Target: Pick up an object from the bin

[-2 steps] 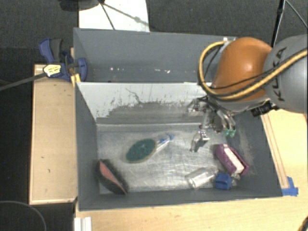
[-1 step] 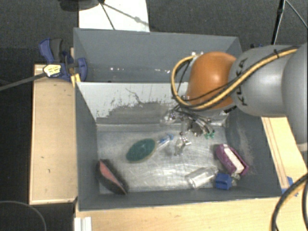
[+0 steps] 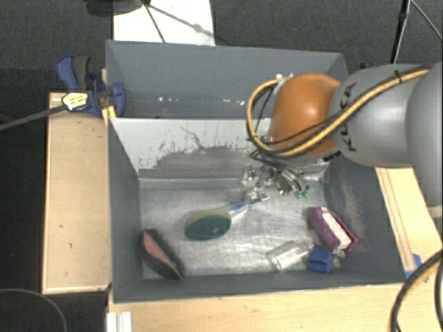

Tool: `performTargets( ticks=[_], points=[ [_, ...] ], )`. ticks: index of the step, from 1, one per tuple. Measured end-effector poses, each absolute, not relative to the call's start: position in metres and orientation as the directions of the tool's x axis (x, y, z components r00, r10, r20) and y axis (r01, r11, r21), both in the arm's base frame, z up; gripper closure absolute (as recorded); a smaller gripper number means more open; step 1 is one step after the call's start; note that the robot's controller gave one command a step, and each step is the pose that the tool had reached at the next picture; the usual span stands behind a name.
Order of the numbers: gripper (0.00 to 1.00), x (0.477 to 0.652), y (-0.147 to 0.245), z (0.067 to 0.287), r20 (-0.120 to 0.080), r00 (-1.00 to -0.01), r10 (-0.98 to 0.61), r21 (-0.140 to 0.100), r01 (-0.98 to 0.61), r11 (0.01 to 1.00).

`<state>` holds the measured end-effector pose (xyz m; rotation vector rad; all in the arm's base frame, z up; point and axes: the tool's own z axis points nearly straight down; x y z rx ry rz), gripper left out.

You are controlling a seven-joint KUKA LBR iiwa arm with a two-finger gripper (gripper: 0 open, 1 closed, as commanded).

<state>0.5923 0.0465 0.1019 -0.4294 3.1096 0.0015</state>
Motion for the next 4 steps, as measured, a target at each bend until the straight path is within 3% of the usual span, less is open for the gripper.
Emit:
performTargets(
  ticks=[1, 2, 3, 4],
  points=[
    [0.00, 0.592, 0.046, 0.102, -0.003, -0.963, -0.270, 0.000, -0.270, 0.963],
    [0.00, 0.589, 0.048, 0.073, -0.008, -0.958, -0.288, 0.000, -0.288, 0.958],
    [1.00, 0.592, 0.049, 0.076, -0.017, -0.958, -0.287, -0.001, -0.287, 0.958],
    [1.00, 0.581, 0.053, 0.238, -0.012, -0.982, -0.186, 0.000, -0.186, 0.983]
  ],
)
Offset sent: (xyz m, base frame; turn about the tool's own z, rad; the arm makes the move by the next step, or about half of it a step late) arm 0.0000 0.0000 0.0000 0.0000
